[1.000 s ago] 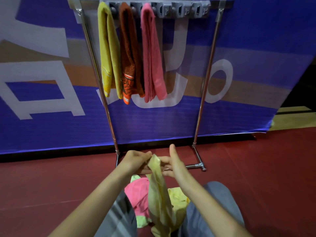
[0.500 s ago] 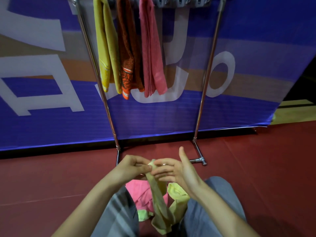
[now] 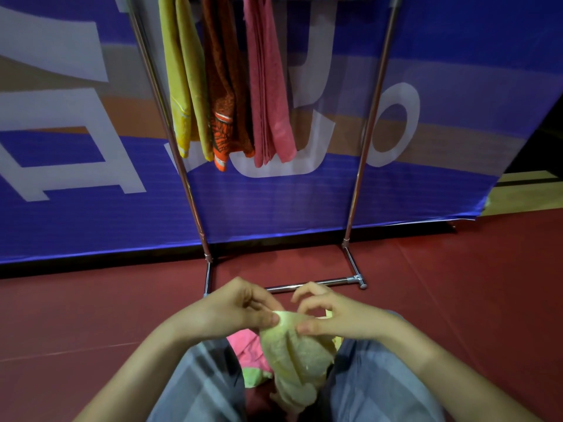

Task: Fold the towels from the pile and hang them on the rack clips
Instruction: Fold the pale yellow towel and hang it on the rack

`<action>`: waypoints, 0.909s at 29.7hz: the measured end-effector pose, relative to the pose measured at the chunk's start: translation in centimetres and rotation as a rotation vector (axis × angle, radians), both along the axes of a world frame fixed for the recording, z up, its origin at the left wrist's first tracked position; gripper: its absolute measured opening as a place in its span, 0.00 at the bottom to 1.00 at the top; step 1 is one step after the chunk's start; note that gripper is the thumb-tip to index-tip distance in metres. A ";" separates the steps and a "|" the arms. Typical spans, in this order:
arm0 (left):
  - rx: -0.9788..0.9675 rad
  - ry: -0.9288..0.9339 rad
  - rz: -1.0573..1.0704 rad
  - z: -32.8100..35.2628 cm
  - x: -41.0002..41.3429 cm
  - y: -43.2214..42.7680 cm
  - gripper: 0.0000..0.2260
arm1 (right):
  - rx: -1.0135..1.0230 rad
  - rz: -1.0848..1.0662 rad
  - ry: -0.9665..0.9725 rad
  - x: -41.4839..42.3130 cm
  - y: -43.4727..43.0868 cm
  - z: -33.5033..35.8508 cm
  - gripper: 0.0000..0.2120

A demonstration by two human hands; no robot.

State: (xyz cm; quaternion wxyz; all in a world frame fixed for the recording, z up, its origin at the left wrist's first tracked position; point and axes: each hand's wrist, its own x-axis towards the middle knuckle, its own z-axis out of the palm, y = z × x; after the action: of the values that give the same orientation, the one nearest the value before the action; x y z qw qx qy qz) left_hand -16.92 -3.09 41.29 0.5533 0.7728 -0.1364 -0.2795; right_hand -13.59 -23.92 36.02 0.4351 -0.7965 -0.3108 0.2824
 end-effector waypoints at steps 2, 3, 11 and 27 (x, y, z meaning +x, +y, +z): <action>0.012 -0.021 0.000 0.1 0.0 0.3 0.08 | -0.029 0.001 0.024 0.0 -0.2 -0.4 0.13; 0.018 -0.034 0.005 0.2 0.0 0.6 0.08 | -0.029 -0.005 0.039 -0.1 -0.3 -0.5 0.14; 0.121 -0.056 0.061 0.7 0.5 3.5 0.06 | 0.009 -0.089 0.130 0.3 -3.8 -1.2 0.09; 0.398 -1.151 0.413 16.2 2.1 2.5 0.06 | 0.666 -0.614 -0.612 4.0 -3.5 20.4 0.12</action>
State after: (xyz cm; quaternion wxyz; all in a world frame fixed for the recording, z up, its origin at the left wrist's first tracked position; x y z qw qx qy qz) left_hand -14.81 -0.60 57.47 0.2799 0.8974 -0.2053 0.2723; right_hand -9.62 -27.40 56.42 0.6159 -0.7155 -0.2492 -0.2159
